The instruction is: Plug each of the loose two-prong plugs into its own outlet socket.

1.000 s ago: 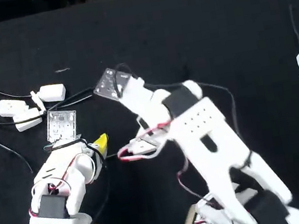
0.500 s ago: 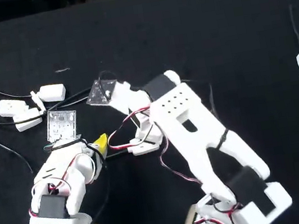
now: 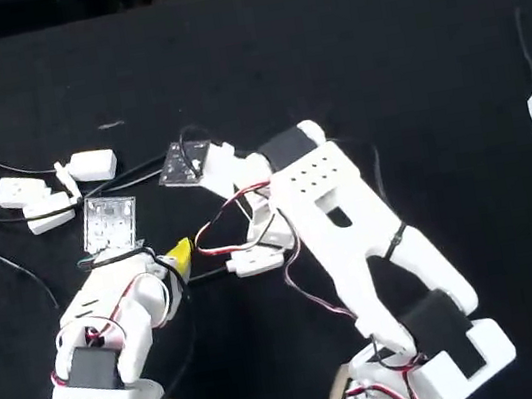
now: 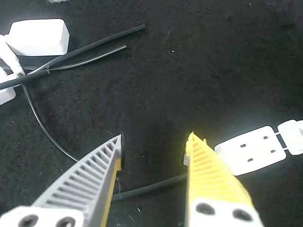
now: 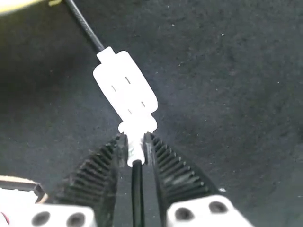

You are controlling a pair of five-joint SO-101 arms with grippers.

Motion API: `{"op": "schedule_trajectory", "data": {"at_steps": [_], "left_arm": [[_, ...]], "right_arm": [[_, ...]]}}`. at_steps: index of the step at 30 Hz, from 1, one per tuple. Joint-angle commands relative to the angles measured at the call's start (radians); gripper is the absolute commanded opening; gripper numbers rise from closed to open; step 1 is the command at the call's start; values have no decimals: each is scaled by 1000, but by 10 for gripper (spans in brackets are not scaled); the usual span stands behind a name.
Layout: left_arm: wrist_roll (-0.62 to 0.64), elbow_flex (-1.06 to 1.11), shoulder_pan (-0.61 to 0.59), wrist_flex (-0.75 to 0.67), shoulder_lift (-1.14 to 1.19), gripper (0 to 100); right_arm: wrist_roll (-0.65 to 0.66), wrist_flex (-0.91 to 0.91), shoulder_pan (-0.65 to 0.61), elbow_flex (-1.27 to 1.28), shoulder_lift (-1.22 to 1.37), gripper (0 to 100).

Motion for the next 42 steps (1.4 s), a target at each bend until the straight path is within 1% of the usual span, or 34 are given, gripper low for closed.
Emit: {"op": "schedule_trajectory", "data": {"at_steps": [1,4,9,14,22,27,30,37,42], "left_arm": [[-11,-25,15,3,-2,223],[-11,-25,16,3,-2,223],[-11,-25,16,3,-2,223],[-11,-25,10,3,-2,223],[-11,-25,10,3,-2,223],[-11,-25,8,3,-2,223],[-11,-25,8,3,-2,223],[-11,-25,8,3,-2,223],[-11,-25,8,3,-2,223]], "right_arm": [[12,-17,14,-56,1,11],[14,-14,12,-70,1,11],[14,84,12,-191,82,11],[14,141,12,-288,162,11],[15,152,11,-286,165,11],[66,143,-3,-242,163,11],[66,143,-6,-243,163,11],[64,71,-8,-188,160,11],[38,6,-6,-111,70,11]]}}
